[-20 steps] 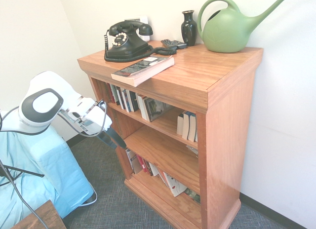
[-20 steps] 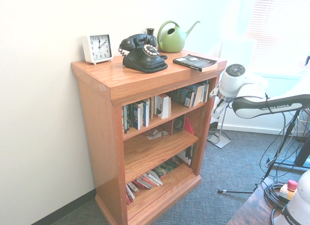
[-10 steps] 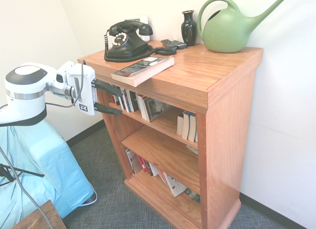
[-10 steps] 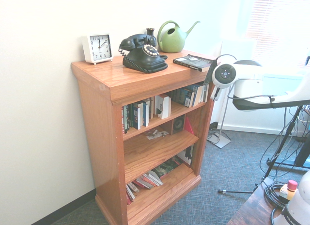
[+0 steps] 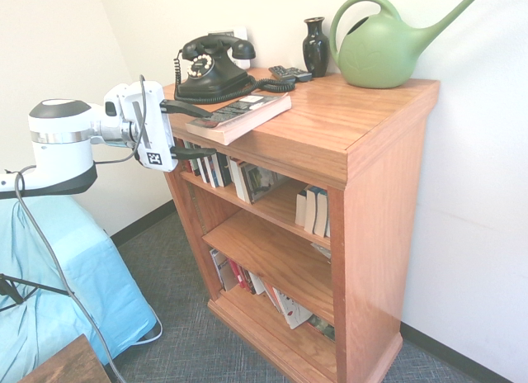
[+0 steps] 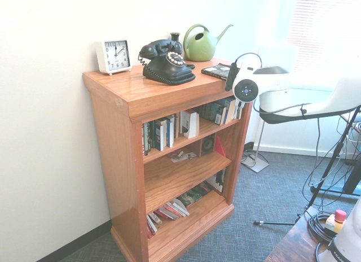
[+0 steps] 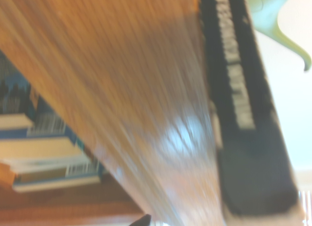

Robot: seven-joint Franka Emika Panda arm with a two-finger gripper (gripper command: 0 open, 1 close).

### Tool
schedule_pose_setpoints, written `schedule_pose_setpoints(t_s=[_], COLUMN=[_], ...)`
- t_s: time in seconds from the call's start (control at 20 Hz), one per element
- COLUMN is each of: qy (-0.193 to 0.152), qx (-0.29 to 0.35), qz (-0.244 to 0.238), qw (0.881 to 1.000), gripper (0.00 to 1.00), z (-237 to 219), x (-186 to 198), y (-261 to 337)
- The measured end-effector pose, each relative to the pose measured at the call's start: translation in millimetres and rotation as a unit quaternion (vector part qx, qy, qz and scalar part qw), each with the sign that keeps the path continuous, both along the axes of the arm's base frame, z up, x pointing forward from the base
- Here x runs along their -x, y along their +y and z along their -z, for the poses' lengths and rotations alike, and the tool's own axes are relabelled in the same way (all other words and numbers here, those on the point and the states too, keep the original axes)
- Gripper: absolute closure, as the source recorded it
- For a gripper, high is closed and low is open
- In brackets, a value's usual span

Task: Organize the shelf

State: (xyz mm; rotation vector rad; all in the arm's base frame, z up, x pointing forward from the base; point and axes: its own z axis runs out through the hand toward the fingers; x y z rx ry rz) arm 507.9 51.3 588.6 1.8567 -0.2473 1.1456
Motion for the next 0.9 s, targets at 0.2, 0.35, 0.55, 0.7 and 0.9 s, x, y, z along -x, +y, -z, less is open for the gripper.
schedule_pose_setpoints(t_s=[0.2, 0.35, 0.55, 0.7, 0.9], qy=[-0.007, -0.010, -0.017, -0.023, -0.026], qx=[0.000, 0.003, 0.007, 0.007, 0.007], qz=[-0.041, -0.062, -0.075, -0.075, -0.070], qw=[0.999, 0.998, 0.997, 0.997, 0.997], gripper=[0.00, 0.00, 1.00, 1.00, 1.00], z=[5.9, 7.6, 0.7, -5.8, -9.2], x=[-11.6, -18.3, -21.3, -22.6, -23.4], y=[-10.2, -11.7, -7.1, -8.1, -14.2])
